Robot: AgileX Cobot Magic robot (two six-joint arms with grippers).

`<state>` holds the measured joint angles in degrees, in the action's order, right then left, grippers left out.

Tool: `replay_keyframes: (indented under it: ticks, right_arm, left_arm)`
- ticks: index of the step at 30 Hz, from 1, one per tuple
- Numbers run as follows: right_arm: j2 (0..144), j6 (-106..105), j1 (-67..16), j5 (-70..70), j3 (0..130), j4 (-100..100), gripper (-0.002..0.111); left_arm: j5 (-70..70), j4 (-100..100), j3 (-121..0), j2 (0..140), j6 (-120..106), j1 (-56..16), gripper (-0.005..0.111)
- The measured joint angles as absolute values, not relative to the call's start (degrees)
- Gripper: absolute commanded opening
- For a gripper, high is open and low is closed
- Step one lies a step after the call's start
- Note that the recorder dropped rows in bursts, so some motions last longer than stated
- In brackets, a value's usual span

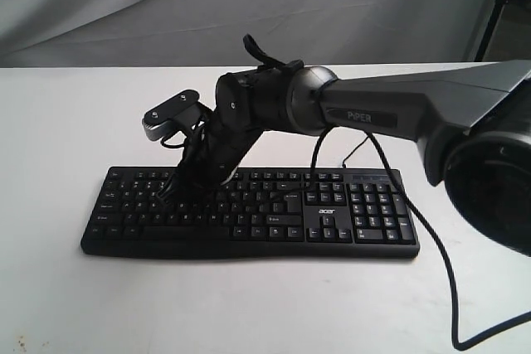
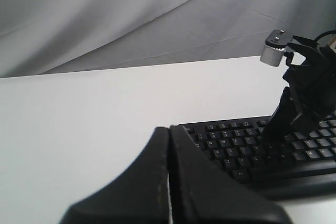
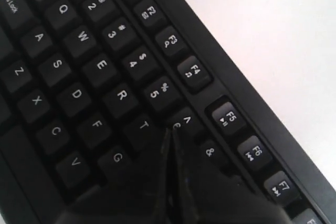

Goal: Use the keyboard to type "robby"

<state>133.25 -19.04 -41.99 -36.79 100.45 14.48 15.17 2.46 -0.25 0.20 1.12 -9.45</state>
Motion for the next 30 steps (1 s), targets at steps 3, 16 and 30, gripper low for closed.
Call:
replay_keyframes:
  ticks: [3, 16, 30]
  right_arm:
    - [133.2, -19.0, -42.0, -36.8, 100.4, 14.7, 0.0]
    - [127.1, -18.7, -42.0, -37.8, 98.9, 13.0, 0.0]
    - [80.4, -5.2, -42.0, -9.6, 45.6, 12.1, 0.0]
  left_arm:
    - [15.2, 2.5, -0.2, 0.2, 1.1, -9.5, 0.0]
    - [15.2, 2.5, -0.2, 0.2, 1.1, -9.5, 0.0]
    - [15.2, 2.5, -0.2, 0.2, 1.1, -9.5, 0.0]
